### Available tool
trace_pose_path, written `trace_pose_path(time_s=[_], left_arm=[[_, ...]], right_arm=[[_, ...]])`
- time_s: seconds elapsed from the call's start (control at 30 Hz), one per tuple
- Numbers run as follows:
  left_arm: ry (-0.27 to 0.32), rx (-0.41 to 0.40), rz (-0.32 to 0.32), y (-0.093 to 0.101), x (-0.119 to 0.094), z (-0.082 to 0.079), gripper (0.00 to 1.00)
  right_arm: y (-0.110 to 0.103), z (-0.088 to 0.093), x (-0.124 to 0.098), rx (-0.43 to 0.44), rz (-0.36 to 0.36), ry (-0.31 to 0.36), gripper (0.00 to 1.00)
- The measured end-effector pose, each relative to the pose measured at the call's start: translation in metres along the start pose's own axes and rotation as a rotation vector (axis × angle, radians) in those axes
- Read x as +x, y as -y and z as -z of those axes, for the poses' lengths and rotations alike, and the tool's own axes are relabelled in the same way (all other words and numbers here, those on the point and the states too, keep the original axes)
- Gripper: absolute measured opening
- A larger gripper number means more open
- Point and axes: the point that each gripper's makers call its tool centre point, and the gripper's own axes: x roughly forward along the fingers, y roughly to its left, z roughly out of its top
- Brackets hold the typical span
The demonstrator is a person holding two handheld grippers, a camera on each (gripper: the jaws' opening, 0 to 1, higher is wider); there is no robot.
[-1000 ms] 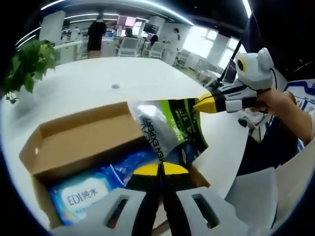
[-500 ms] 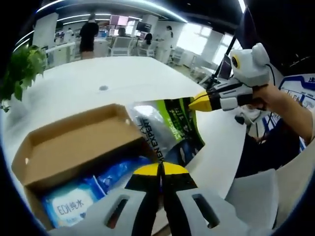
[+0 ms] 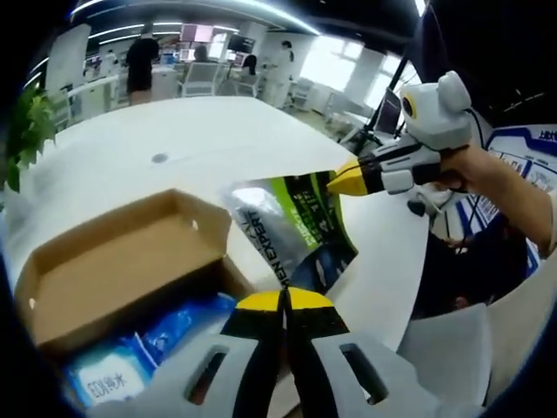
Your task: Operate the shoe box by opening the lid, removing the specified soft item, and placing it in the target area until the item is outside and the box remains undamaged.
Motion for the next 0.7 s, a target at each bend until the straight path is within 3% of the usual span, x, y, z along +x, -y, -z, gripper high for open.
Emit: trace_pose_path(time_s=[0.37, 0.7], left_arm=[[-0.024, 0.014, 0.024, 0.009, 0.021, -0.003, 0.0], [-0.073, 0.074, -0.002, 0.004, 0.036, -0.002, 0.0]], right_arm=[[0.021, 0.013, 0.002, 0.028, 0.024, -0.02, 0.0], [0.029, 0.022, 0.015, 0.041, 0.03, -0.046, 0.0]])
